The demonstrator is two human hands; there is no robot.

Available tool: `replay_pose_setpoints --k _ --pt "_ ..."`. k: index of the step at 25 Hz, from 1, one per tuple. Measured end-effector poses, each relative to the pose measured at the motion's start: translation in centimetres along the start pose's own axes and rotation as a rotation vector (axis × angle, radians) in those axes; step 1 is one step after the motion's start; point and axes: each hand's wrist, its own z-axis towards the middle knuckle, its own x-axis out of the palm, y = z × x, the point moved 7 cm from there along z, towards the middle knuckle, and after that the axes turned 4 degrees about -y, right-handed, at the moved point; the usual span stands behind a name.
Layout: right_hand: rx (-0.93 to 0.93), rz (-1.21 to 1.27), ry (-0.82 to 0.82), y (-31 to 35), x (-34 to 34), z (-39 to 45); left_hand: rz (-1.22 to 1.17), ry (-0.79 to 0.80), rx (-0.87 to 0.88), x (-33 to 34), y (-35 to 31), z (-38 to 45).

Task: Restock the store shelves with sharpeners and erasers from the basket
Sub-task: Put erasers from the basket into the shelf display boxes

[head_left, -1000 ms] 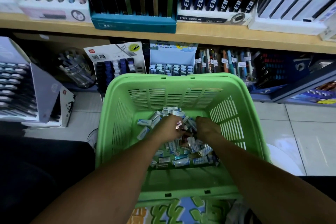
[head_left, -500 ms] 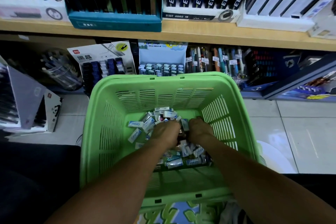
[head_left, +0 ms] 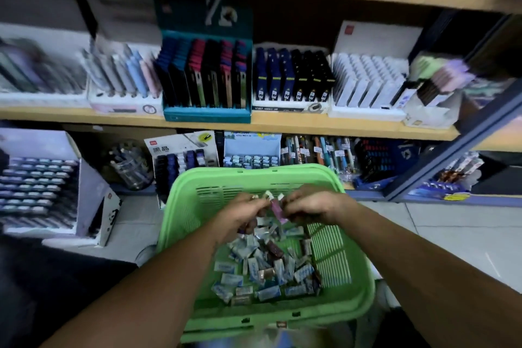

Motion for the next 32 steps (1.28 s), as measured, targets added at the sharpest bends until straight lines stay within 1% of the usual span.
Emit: replay_pose_setpoints --k 2,4,7,11,13,16,18,20,22,24,27,29,32 --pt "-0.081 0.090 -0.017 2.5 -2.0 -3.4 -0.031 0.036 0.117 0.0 -3.7 -2.2" --pt "-0.200 0.127 -0.034 5.1 -3.9 -7.1 -0.134 0.085 0.210 0.6 -8.1 -4.7" --pt "-0.378 0.186 -0.113 8.4 -6.9 -11.9 -0.200 0.054 0.332 1.0 -14.6 -8.1" --pt "-0.585 0.255 -0.257 11.5 -12.5 -18.6 -0.176 0.032 0.545 2.4 -23.9 -12.8" --pt "-0.663 0.267 -0.344 12.8 -15.0 -22.0 -0.151 0.022 0.653 3.3 -28.0 -15.1" --pt "-0.764 0.284 -0.425 14.3 -18.4 -26.8 -0.090 0.006 0.780 4.7 -33.2 -18.3" --pt "-0.788 0.258 -0.520 14.9 -21.1 -30.1 -0.056 0.011 0.841 6.0 -36.4 -20.2" --pt "-0.827 0.300 -0.606 15.2 -23.8 -32.9 -0.026 -0.003 0.899 7.4 -39.3 -21.6" --pt "-0.910 0.379 -0.639 15.5 -25.7 -34.9 -0.011 -0.037 0.962 8.6 -41.8 -22.5" --pt "-0.986 0.387 -0.702 15.4 -27.3 -36.4 0.014 -0.061 1.002 9.8 -43.8 -22.8" --pt "-1.036 0.395 -0.787 14.8 -29.3 -38.1 0.013 -0.063 1.004 11.2 -45.7 -22.6" --pt "-1.057 0.450 -0.909 14.1 -31.5 -39.4 -0.022 -0.066 1.002 11.6 -46.8 -22.1" --pt "-1.135 0.548 -1.103 13.5 -34.5 -41.3 -0.084 -0.109 0.998 11.0 -48.4 -21.3"
